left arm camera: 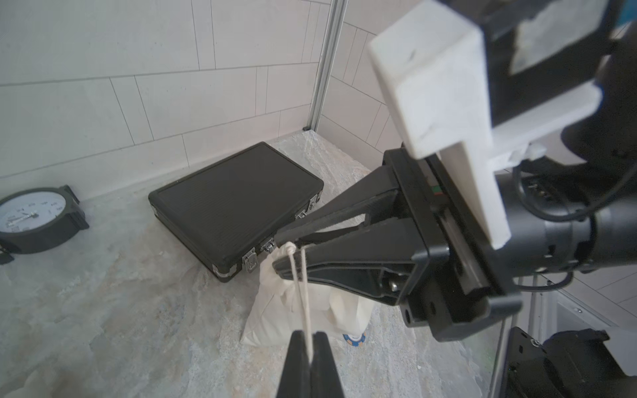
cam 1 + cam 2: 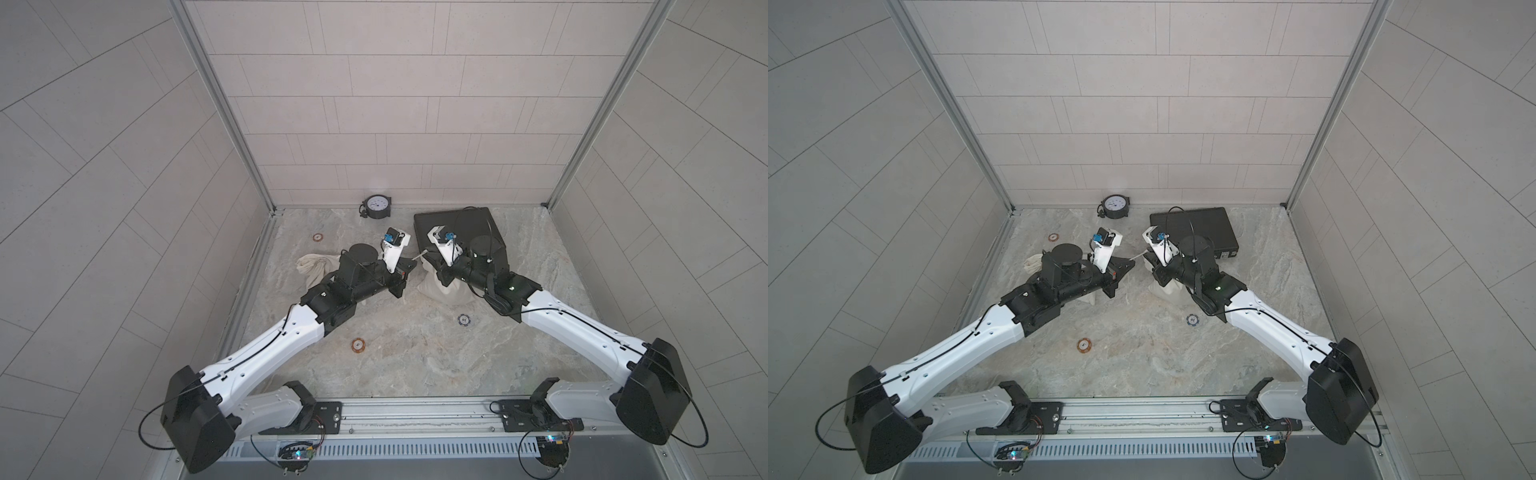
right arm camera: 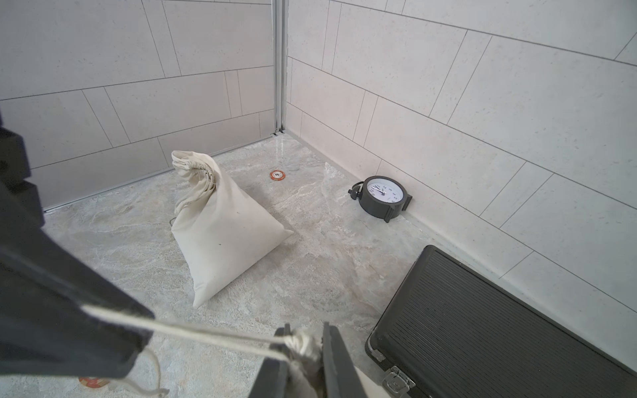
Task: Close the soil bag
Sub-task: Frap the soil bag at the center of the board.
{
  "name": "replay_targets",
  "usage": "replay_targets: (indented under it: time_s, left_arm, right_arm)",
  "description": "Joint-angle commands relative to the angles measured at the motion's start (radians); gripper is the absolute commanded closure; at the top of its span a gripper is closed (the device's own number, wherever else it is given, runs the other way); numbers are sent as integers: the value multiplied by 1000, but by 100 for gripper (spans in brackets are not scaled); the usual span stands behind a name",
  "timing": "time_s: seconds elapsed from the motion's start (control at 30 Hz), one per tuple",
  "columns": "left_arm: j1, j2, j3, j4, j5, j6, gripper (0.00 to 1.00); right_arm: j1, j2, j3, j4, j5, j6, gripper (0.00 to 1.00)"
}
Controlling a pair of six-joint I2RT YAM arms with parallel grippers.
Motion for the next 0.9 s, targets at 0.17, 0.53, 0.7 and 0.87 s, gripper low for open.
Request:
replay_targets:
  time_s: [0.17, 0.53, 0.7, 0.87]
  left_arm:
    - [14, -153, 122, -31, 40, -105, 100]
    - [58, -22, 168, -65, 94, -145, 100]
    - [60, 41, 185, -80, 107, -151, 100]
    - [61, 101, 219, -114, 119, -155, 100]
  right_arm:
    - [-149, 18, -63, -184, 482, 59, 75]
    - [-148, 5, -43, -194, 446, 79, 86]
    - [-135, -67, -27, -204, 166, 29, 60]
    - [-48, -141, -52, -103, 5, 19, 34]
